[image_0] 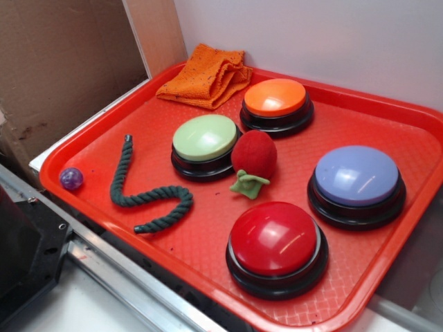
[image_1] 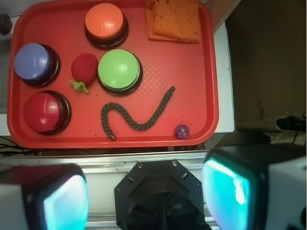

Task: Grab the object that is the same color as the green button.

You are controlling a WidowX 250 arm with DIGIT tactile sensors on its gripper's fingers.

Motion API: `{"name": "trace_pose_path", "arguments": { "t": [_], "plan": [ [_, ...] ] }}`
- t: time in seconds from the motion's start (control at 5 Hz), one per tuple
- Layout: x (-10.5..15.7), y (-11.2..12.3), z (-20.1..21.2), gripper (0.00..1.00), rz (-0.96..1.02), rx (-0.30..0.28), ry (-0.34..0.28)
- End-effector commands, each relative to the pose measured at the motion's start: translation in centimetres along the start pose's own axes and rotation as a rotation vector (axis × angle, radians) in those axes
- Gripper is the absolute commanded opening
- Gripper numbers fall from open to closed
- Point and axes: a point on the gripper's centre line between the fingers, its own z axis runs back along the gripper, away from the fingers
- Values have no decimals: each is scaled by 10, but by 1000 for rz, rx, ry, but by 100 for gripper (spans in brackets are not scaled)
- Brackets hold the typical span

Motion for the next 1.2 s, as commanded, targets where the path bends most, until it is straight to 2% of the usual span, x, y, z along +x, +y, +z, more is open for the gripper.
{"name": "trace_pose_path", "arguments": {
  "t": [0.0,0.2,0.6,0.8,1.0],
  "plan": [
    [6,-30,-43,100,-55,19,-123],
    [15,-38,-78,100,-68,2,-142],
    [37,-36,-139,100,-84,-25,-138],
    [45,-34,-173,100,-91,-25,-84],
    [43,-41,-199,100,-140,-96,-21]
  ]
}}
